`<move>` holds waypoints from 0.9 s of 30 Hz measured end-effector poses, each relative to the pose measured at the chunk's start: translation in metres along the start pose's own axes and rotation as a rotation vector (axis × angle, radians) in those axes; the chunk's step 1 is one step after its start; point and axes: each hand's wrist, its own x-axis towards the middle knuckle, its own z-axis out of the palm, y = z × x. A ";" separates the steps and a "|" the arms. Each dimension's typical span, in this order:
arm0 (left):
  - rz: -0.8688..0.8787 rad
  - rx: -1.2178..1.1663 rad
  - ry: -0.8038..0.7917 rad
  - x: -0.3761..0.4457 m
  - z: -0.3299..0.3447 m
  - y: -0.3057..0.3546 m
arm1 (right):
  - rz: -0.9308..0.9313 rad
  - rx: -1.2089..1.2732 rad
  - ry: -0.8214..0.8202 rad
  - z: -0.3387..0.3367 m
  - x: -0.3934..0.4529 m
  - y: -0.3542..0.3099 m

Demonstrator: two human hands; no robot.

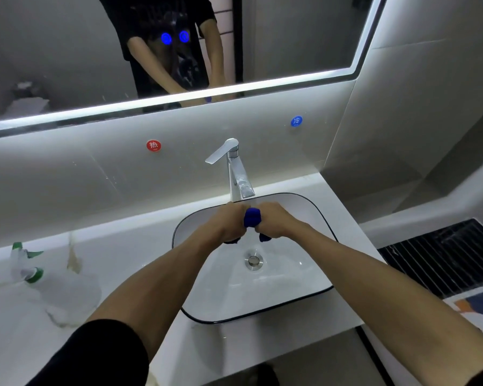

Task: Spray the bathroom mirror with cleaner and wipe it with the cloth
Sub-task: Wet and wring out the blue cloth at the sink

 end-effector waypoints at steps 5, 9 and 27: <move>0.045 0.101 -0.020 0.000 0.006 0.000 | 0.045 -0.053 -0.003 0.007 0.002 0.002; 0.062 0.148 -0.054 -0.001 0.015 -0.005 | 0.065 -0.125 -0.048 0.016 0.000 0.007; 0.007 0.076 -0.100 -0.001 0.029 -0.014 | -0.011 -0.250 0.028 0.033 -0.010 0.006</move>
